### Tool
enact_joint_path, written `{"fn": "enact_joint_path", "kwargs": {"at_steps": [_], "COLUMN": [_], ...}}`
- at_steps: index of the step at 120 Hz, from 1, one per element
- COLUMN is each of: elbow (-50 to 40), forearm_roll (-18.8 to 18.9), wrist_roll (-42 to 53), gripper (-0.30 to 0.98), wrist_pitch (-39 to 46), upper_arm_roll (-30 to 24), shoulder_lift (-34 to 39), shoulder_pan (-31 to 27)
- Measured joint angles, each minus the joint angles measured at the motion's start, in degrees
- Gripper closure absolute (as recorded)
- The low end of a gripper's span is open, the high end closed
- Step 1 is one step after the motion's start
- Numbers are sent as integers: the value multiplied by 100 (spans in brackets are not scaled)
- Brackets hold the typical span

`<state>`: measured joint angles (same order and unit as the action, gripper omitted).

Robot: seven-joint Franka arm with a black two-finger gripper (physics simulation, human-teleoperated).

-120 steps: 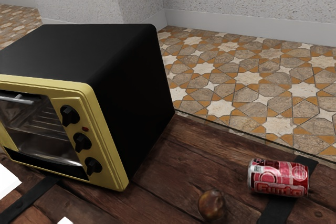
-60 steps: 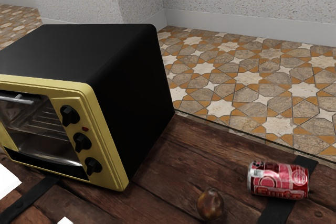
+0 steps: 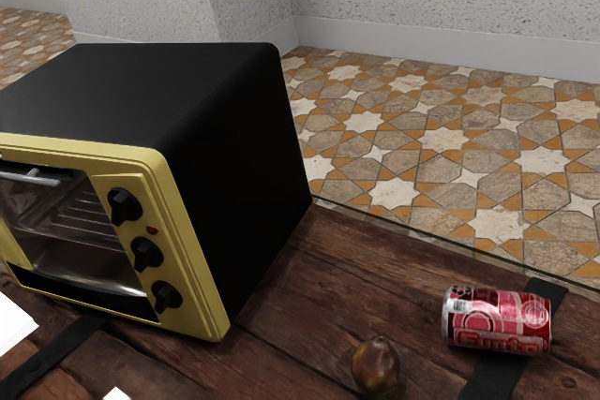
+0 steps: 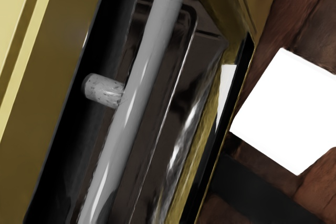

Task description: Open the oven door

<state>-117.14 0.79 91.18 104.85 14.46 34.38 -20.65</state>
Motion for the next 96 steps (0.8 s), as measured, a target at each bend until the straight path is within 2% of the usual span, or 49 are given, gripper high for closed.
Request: {"fn": "enact_joint_path", "kwargs": {"at_steps": [14, 28, 35, 40, 42, 44, 48, 51, 56, 62, 70, 78, 89, 96], "elbow": [-171, -883, -1578, -2142, -2087, -1661, -183, 1154, 3289, 4500, 5062, 5156, 4786, 4672], "forearm_roll": [2, 1, 99, 273, 328, 367, 195, -6, -188, -328, -392, -74, 203, 245], "wrist_roll": [116, 218, 267, 311, 340, 368, 411, 422, 297, -111, -825, -1571, -2486, -3002], "gripper": [-1, 1, 19, 14, 13, 12, 9, 8, 6, 5, 3, 2, 1, 1], "wrist_pitch": [73, 66, -45, -294, -426, -547, -709, -851, -1168, -1430, -1699, -1902, -2075, -2139], "upper_arm_roll": [3, -2, -2, 1, 5, 54, 109, -38, -708, -1513, -2761, -3629, -4047, -4123], "shoulder_lift": [37, 735, 1860, 3321, 3761, 3995, 3515, 2641, 1099, -207, -1943, -3039, -3865, -4098], "shoulder_pan": [0, -23, -69, -87, -96, -96, -46, -17, -60, -50, -34, 92, 416, 363]}}
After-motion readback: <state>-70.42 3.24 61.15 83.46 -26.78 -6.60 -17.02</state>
